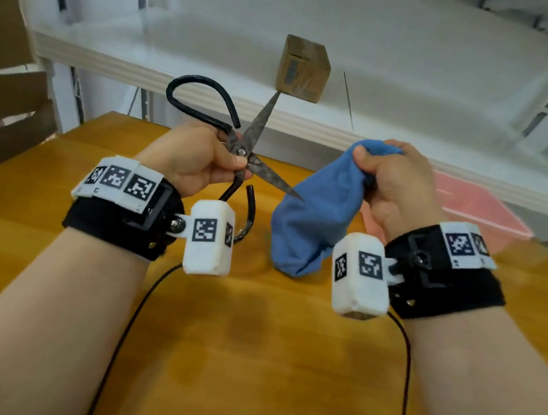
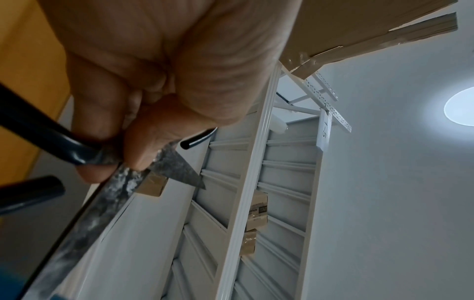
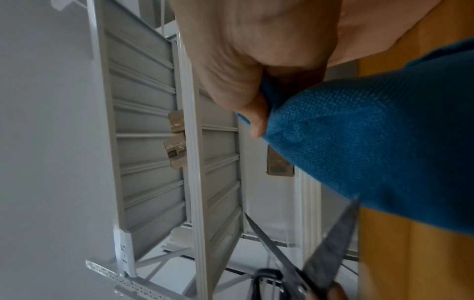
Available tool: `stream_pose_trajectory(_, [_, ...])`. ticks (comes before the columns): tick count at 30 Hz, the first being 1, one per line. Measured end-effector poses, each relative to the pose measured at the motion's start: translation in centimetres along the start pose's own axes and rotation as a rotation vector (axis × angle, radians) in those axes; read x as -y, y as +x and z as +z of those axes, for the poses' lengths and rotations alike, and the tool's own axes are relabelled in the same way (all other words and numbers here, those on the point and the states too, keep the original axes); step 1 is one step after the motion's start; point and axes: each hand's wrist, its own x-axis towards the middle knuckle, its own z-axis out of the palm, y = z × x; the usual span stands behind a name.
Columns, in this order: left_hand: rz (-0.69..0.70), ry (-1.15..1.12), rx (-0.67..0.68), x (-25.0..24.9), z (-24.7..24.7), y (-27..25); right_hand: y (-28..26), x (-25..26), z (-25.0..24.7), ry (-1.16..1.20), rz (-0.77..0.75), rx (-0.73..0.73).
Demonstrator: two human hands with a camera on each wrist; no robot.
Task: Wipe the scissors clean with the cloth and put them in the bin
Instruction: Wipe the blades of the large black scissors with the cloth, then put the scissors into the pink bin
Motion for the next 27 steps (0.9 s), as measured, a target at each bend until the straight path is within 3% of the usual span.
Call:
stream_pose_trajectory(4, [-0.028,-0.084,0.013,-0.4,0.7,-1.0,-0.9,-0.4,1.4,-0.094,0.009,0.021])
stream_pose_trajectory(8, [-0.022,-0.137,0.004,-1.5,0.4,-1.8,-1.4,-1.3,1.5,-0.362,-0.071,0.021])
stream_pose_trajectory(12, [-0.021,-0.225,-0.051,-3.1,-0.1,-2.5,-2.7,-2.5,1.5,-0.438,-0.006,0.101])
stream_pose_trajectory(17, [-0.061,-0.246,-0.050,-4.2,0.0,-3.2,-4.2,-4.7,1.9,-0.733,0.065,0.315])
stream_pose_trajectory(22, [-0.113,-0.250,-0.042,-4.0,1.0,-3.5,-5.7,-5.8,2.3,-1.123,0.269,0.691])
stream_pose_trajectory(27, [-0.137,-0.319,-0.058,-3.1,2.2,-3.6,-5.5,-4.1,2.2,-0.814,0.146,0.592])
